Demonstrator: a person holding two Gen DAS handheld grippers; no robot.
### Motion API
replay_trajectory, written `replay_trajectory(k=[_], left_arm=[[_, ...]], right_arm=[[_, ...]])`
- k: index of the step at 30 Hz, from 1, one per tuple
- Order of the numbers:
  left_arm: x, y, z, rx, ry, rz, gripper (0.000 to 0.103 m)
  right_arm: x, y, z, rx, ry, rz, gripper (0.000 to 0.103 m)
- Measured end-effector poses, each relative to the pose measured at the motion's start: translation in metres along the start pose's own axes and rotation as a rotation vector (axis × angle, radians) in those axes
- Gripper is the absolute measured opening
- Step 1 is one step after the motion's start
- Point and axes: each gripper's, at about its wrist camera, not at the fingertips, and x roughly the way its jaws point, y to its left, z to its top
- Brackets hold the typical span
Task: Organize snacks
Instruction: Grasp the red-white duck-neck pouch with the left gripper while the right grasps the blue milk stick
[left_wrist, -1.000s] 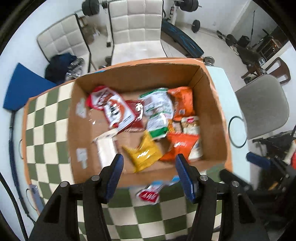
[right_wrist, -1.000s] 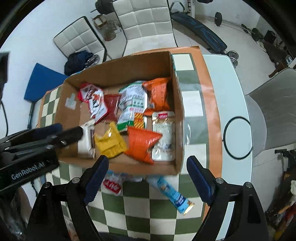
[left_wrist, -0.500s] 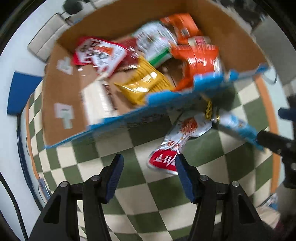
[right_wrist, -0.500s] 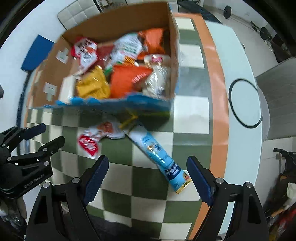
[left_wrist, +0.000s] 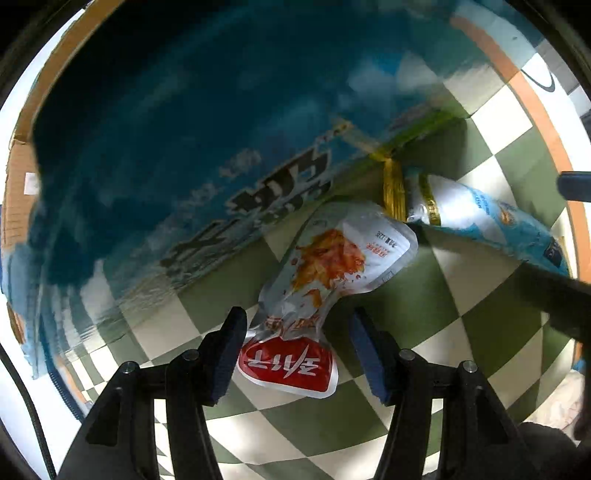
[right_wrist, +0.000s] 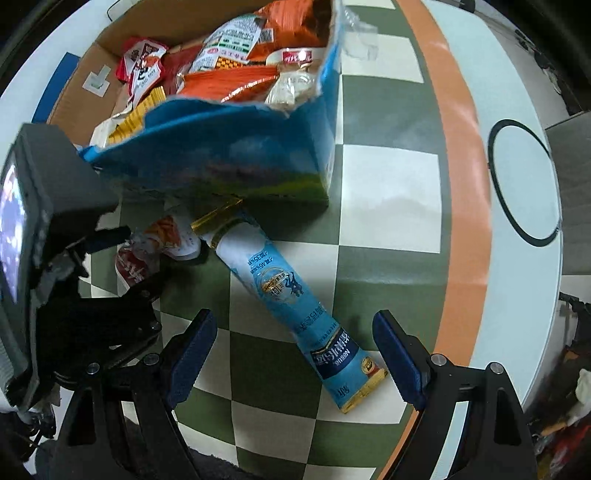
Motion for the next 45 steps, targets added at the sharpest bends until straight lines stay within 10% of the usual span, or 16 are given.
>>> replay_trajectory(k=[6, 10, 16, 27, 38, 42, 45], left_arm=[[0.004, 0.001, -0.01, -0.048, 0.024, -0.048, 0.046], [0.007, 0.004, -0.025, -0.112, 0.044, -0.083, 0.046], [0.019, 0.015, -0.054, -0.257, 0.115, -0.202, 0.045], [0.044, 0.057, -0.081, -0.503, 0.188, -0.437, 0.045], [0.029, 0.017, -0.03, -0.378, 0.16, -0.169, 0.047], [0.027, -0.004, -0.027, -0.398, 0.155, -0.15, 0.042], [0.029, -0.006, -0.027, -0.415, 0.164, -0.167, 0.036]], right_arm=[[0.02, 0.002, 0.005, -0.031, 0.043, 0.007, 0.087], [0.033, 0.003, -0.001, -0.009, 0.085, -0.008, 0.056], [0.037, -0.006, -0.024, 0.134, 0.118, 0.03, 0.041], [0.032, -0.013, -0.035, 0.247, 0.166, 0.141, 0.053], [0.04, 0.008, -0.006, 0.178, 0.106, 0.01, 0.054], [0.044, 0.021, -0.017, 0.152, 0.095, -0.048, 0.03], [0.047, 0.022, -0.031, 0.154, 0.126, -0.023, 0.029]])
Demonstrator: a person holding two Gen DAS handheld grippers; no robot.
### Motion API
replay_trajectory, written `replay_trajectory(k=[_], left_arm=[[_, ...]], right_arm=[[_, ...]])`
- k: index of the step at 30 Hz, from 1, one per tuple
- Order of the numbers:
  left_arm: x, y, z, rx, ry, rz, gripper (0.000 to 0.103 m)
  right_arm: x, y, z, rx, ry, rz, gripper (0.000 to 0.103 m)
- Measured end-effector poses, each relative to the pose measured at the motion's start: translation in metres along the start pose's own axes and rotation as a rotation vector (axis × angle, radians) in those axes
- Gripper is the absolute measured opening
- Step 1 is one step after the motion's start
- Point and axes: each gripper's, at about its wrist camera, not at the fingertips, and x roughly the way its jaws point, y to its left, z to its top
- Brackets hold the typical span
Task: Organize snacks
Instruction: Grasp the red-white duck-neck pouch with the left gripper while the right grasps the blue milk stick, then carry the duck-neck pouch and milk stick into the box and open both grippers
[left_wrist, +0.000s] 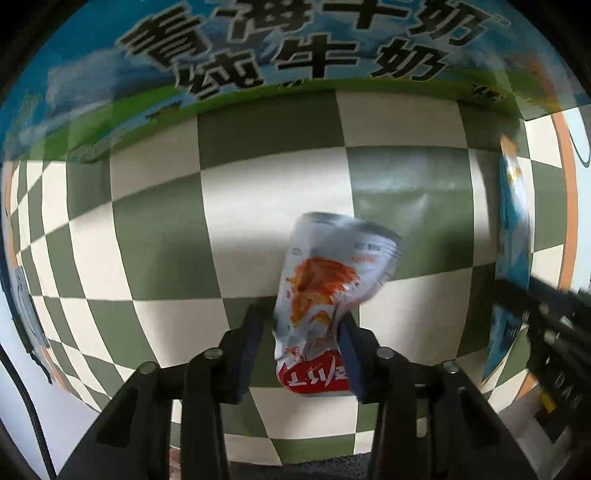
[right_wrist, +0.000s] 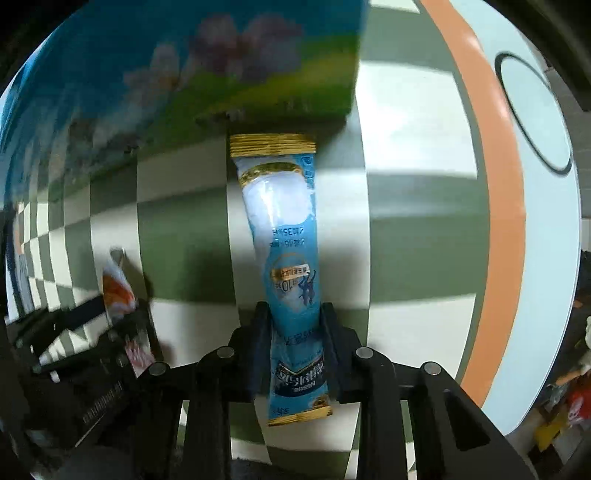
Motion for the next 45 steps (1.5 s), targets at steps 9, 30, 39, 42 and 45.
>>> replay_trajectory(k=[9, 30, 39, 42, 45], left_arm=[[-0.012, 0.024, -0.002, -0.006, 0.0, -0.009, 0.037], [-0.01, 0.055, -0.007, -0.047, -0.064, -0.074, 0.043], [-0.009, 0.043, -0.015, -0.074, -0.052, -0.106, 0.03], [-0.006, 0.044, -0.016, -0.083, -0.055, -0.114, 0.03], [-0.009, 0.044, -0.02, -0.089, -0.059, -0.123, 0.03]], right_arm=[[-0.001, -0.018, -0.009, 0.037, 0.032, 0.046, 0.031], [0.011, 0.011, -0.005, 0.014, 0.028, 0.008, 0.044], [0.009, 0.022, -0.02, -0.005, -0.015, -0.003, 0.022], [0.006, 0.021, -0.025, 0.004, -0.034, 0.023, 0.017], [0.0, 0.019, -0.029, 0.008, -0.041, 0.051, 0.015]])
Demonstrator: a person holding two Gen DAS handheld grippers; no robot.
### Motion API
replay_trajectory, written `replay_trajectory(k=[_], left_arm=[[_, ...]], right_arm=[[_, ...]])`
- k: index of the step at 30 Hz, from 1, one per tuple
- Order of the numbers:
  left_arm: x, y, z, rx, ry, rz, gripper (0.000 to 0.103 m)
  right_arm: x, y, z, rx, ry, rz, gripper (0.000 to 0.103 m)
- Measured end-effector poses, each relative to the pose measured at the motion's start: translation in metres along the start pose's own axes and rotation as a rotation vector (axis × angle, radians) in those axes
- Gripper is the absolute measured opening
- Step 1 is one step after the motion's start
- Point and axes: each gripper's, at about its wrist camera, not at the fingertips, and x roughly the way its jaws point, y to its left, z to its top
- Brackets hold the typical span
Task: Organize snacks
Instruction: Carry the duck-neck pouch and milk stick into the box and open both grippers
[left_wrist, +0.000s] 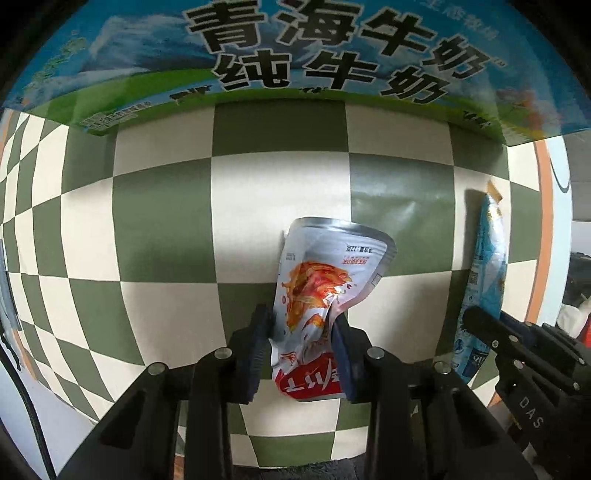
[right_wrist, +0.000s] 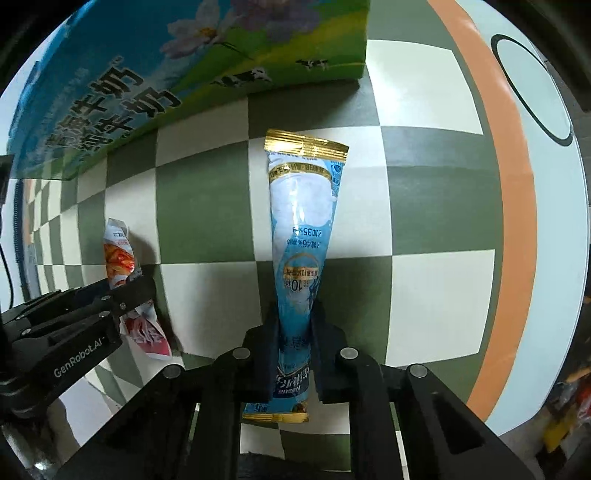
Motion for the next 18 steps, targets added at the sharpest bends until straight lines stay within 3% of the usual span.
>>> replay_trajectory(k=[18], left_arm=[[-0.062, -0.005, -0.002, 0.04, -0.085, -0.081, 0.03]], right_arm=[[-0.075, 0.001, -0.02, -0.016, -0.093, 0.153, 0.015]])
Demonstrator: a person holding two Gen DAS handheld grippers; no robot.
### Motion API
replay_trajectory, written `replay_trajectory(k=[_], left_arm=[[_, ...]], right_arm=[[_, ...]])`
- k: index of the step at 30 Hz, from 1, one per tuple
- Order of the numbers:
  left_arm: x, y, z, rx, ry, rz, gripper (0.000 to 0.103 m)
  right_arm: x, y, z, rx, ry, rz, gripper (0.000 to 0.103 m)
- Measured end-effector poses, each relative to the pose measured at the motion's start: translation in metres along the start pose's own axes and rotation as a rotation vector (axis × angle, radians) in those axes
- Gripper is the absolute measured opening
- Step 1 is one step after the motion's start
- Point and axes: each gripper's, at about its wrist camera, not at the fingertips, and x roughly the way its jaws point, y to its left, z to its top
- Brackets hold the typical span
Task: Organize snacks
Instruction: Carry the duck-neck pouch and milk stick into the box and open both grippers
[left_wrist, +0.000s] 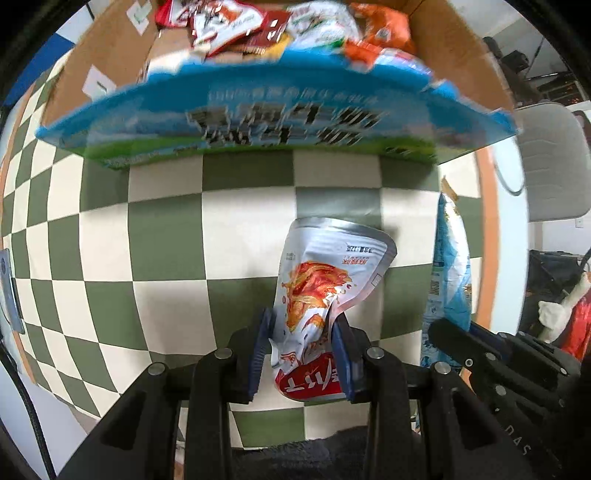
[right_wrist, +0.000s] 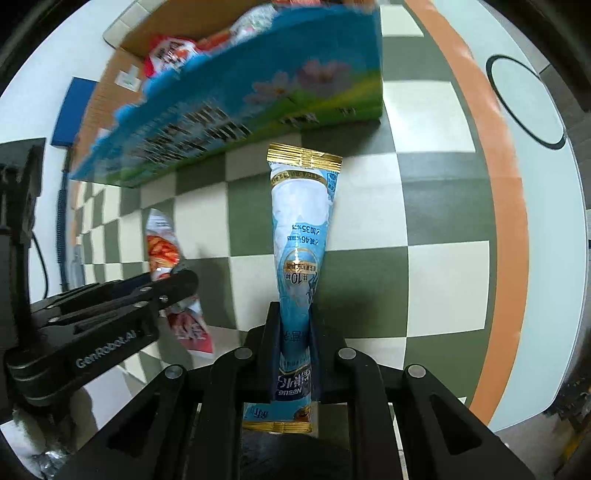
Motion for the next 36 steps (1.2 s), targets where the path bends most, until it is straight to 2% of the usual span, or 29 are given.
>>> replay_trajectory(k=[11, 18, 29, 36], left_arm=[[-0.081, -0.014, 0.005, 0.04, -0.097, -0.092, 0.03], [-0.116, -0.024, 0.027, 0.05, -0.158, -0.124, 0.03], [-0.141, -0.003, 0.1, 0.046, -0.213, -0.07, 0.03], [-0.131, 0.026, 0.153, 0.015, -0.173, -0.038, 0.03]], right_arm=[[-0.087, 0.014, 0.008, -0.035, -0.115, 0.098, 0.015], [-0.122, 0.035, 0.031, -0.059, -0.184, 0.143, 0.015], [-0.142, 0.056, 0.095, -0.082, -0.242, 0.168, 0.015], [-0.122, 0.066, 0.146, -0.069, -0.232, 0.167, 0.015]])
